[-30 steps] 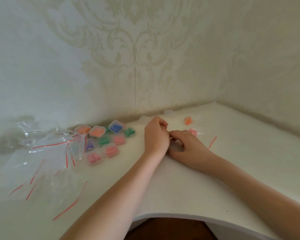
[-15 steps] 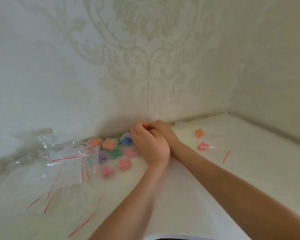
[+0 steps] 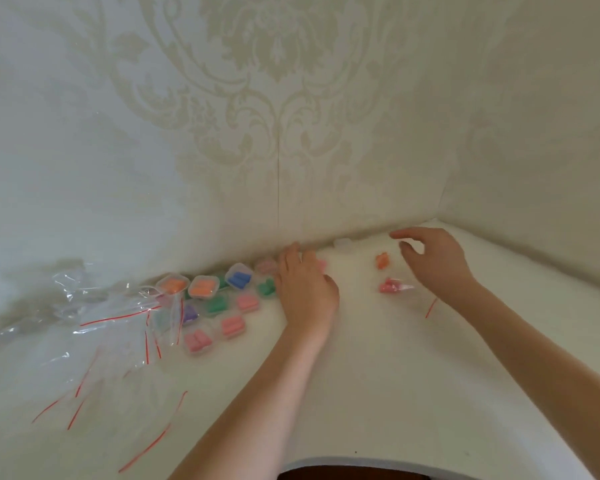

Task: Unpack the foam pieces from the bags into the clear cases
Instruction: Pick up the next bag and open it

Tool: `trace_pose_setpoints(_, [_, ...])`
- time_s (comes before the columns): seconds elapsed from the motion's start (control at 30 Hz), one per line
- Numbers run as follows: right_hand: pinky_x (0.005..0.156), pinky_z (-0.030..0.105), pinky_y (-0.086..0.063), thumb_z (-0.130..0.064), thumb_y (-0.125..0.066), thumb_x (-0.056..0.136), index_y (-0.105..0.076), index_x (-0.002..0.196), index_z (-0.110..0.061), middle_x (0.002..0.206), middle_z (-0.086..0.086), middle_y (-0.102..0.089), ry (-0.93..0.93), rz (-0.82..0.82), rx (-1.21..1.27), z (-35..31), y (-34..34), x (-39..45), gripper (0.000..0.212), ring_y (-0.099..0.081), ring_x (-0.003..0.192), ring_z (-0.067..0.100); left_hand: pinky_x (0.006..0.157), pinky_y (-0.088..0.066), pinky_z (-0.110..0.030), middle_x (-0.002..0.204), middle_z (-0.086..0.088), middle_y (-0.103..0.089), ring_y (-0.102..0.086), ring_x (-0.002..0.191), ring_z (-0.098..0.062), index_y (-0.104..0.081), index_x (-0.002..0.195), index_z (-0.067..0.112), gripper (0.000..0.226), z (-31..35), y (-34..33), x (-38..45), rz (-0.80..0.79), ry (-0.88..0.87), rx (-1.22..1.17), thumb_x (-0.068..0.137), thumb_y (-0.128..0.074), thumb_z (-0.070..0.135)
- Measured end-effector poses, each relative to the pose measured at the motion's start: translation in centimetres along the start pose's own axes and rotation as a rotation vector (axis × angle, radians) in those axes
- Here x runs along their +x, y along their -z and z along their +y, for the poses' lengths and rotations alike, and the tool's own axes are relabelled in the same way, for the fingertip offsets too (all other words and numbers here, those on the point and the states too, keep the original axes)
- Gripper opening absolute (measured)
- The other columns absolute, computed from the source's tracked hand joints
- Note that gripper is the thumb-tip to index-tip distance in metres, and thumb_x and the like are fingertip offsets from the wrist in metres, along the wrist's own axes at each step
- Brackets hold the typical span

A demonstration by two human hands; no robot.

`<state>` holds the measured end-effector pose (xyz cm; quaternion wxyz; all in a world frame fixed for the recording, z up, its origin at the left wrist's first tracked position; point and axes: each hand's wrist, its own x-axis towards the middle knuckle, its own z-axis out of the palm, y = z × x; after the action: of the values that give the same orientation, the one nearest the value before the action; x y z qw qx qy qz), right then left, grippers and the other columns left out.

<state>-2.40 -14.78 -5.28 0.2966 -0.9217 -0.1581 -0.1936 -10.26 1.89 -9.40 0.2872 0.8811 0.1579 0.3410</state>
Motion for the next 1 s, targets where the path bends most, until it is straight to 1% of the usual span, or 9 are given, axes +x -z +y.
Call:
trace_pose_setpoints(0.1, [0.105, 0.043, -0.036, -0.025, -0.054, 0.093, -0.061, 0.121, -0.032, 0.131, -0.004, -0.059, -0.058, -0.128, -0.054, 2.8, 1.3, -1.3, 0.030, -0.049, 0.125, 0.020, 0.116, 0.003, -0.037, 0.154, -0.014, -0.022, -0.011, 0.144, -0.026, -0.030, 0.144, 0.004, 0.054, -0.5, -0.3, 0.1, -0.180, 0.031, 0.263, 0.093, -0.040, 0.020])
trace_pose_setpoints(0.2, [0.107, 0.040, -0.033, -0.032, -0.052, 0.094, -0.053, 0.129, -0.036, 0.135, -0.006, -0.055, -0.068, -0.256, -0.050, 3.7, 1.0, -3.5, 0.035, -0.045, 0.129, 0.018, 0.114, 0.013, -0.041, 0.157, -0.012, -0.014, -0.006, 0.146, -0.024, -0.020, 0.149, 0.009, 0.056, -0.2, -0.2, -0.3, -0.274, -0.027, 0.402, 0.098, -0.032, 0.031])
trace_pose_setpoints(0.37, [0.099, 0.039, -0.040, -0.026, -0.056, 0.091, -0.065, 0.112, -0.031, 0.116, -0.007, -0.064, -0.056, -0.180, -0.017, 3.6, 0.7, -4.1, 0.023, -0.054, 0.113, 0.016, 0.115, 0.008, -0.041, 0.147, -0.005, -0.037, -0.026, 0.139, -0.020, -0.049, 0.131, 0.023, 0.039, 0.2, 0.2, -0.6, -0.260, -0.152, 0.284, 0.093, -0.041, 0.020])
trace_pose_setpoints(0.47, [0.083, 0.033, -0.046, -0.020, -0.057, 0.089, -0.068, 0.091, -0.028, 0.095, -0.008, -0.068, -0.076, -0.058, 0.001, 4.1, 0.8, -4.0, 0.014, -0.059, 0.086, 0.014, 0.115, 0.003, -0.037, 0.141, -0.005, -0.042, -0.031, 0.135, -0.022, -0.054, 0.125, 0.023, 0.037, 0.3, 0.2, -0.8, -0.263, -0.187, 0.215, 0.090, -0.045, 0.016])
trace_pose_setpoints(0.57, [0.073, 0.029, -0.043, -0.015, -0.056, 0.090, -0.069, 0.091, -0.021, 0.090, -0.001, -0.066, -0.117, 0.083, 0.079, 4.7, 1.0, -3.7, 0.015, -0.055, 0.075, 0.016, 0.109, -0.013, -0.030, 0.128, -0.005, -0.051, -0.038, 0.123, -0.027, -0.059, 0.118, 0.021, 0.031, 0.2, 0.0, -0.6, -0.235, -0.181, 0.173, 0.089, -0.049, 0.017])
trace_pose_setpoints(0.7, [0.071, 0.023, -0.034, -0.003, -0.051, 0.090, -0.070, 0.098, -0.015, 0.093, 0.003, -0.056, -0.120, 0.178, 0.108, 4.8, 1.0, -3.6, 0.024, -0.049, 0.077, 0.014, 0.102, -0.025, -0.031, 0.117, -0.007, -0.052, -0.042, 0.114, -0.029, -0.059, 0.118, 0.018, 0.031, 0.1, 0.0, -0.7, -0.200, -0.192, 0.196, 0.087, -0.054, 0.020])
trace_pose_setpoints(0.8, [0.073, 0.022, -0.034, 0.005, -0.046, 0.086, -0.069, 0.102, -0.015, 0.104, 0.003, -0.050, -0.139, 0.123, 0.108, 4.7, 0.7, -3.7, 0.034, -0.049, 0.085, 0.014, 0.109, -0.023, -0.040, 0.130, -0.012, -0.050, -0.040, 0.125, -0.033, -0.054, 0.129, 0.017, 0.041, 0.7, 0.2, -0.8, -0.166, -0.313, 0.206, 0.089, -0.056, 0.027])
trace_pose_setpoints(0.9, [0.077, 0.026, -0.039, 0.005, -0.047, 0.083, -0.068, 0.106, -0.019, 0.114, 0.004, -0.049, -0.130, 0.080, 0.093, 4.7, 0.5, -3.8, 0.039, -0.051, 0.094, 0.018, 0.118, 0.002, -0.042, 0.156, 0.002, -0.021, -0.011, 0.145, -0.020, -0.031, 0.145, 0.032, 0.049, 1.5, 0.3, -1.3, -0.453, -0.472, 0.293, 0.098, -0.032, 0.046])
trace_pose_setpoints(1.0, [0.087, 0.022, -0.035, 0.005, -0.046, 0.083, -0.067, 0.109, -0.020, 0.125, 0.003, -0.051, -0.092, 0.004, 0.080, 4.9, 0.5, -4.0, 0.042, -0.051, 0.113, 0.020, 0.117, 0.008, -0.045, 0.159, 0.005, -0.011, -0.004, 0.146, -0.016, -0.033, 0.145, 0.033, 0.051, 1.3, 0.1, -1.3, -0.557, -0.356, 0.395, 0.098, -0.021, 0.051])
